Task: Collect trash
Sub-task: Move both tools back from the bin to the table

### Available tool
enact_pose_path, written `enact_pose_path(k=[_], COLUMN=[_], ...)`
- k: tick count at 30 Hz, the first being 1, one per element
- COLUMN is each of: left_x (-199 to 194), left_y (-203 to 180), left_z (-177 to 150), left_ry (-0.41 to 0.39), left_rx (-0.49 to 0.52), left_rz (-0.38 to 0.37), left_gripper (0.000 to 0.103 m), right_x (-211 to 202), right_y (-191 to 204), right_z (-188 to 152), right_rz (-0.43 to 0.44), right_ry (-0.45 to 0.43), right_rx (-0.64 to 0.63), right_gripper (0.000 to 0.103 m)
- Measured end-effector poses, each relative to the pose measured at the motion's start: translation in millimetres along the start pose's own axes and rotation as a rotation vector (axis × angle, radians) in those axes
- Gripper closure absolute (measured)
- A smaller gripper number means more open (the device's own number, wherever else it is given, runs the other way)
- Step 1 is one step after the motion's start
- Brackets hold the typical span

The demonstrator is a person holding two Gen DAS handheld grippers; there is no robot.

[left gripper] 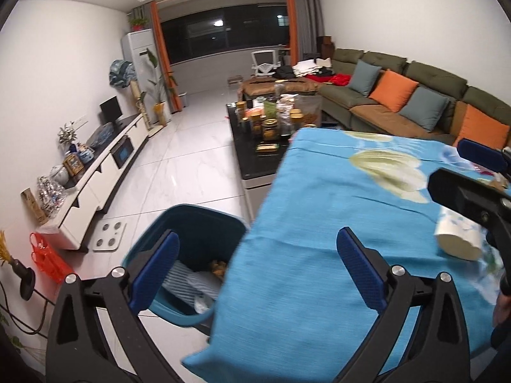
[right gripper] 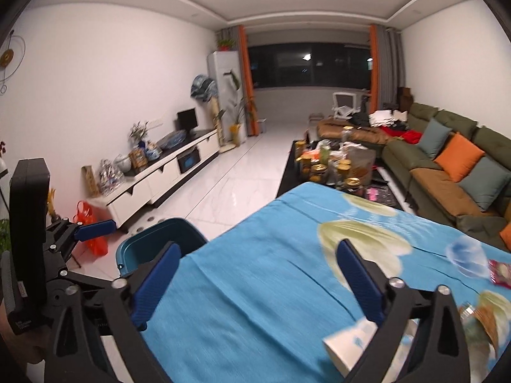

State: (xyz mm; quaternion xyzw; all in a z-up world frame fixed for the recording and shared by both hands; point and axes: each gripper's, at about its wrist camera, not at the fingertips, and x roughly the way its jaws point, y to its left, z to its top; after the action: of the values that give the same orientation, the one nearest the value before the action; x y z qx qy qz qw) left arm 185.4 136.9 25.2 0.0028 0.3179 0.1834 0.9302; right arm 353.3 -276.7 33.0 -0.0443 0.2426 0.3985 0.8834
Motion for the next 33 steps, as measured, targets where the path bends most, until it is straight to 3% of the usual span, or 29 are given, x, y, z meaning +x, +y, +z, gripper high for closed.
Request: enact_pose_path(k=[10,19,25,33], left_x=[-52.2,-90.5,-84.3,-56.1], left_y=[-44.7,-69.5,-92.9,-128.3], left_z=[-15.2,-40.4,-53.9,-55.6], left_ry=[-0.031,-0.089,-0.069,-0.02], left_rx=[0.016,0.02,0.039,0.083], left_rz=[-0.11,-0.258,-0.345,-0.442], left_gripper=[0.006,0.006,0.006,0.006], right_x=[-82.7,-150.8,-172.1,-168.1], right_y=[-38.9,-85.4,-116.4,-144.6], right_z=[-45.5,-102.5,-144.7,-166.6], right_rz=[-0.112,-0.321,-0.422,-0.453], right_ry=[-0.101,-0.143,-0.09,-0.025], right_rx=[0.06,0.124,0.163,0.222], right_gripper=[0.007,0.007,0.007,0.007])
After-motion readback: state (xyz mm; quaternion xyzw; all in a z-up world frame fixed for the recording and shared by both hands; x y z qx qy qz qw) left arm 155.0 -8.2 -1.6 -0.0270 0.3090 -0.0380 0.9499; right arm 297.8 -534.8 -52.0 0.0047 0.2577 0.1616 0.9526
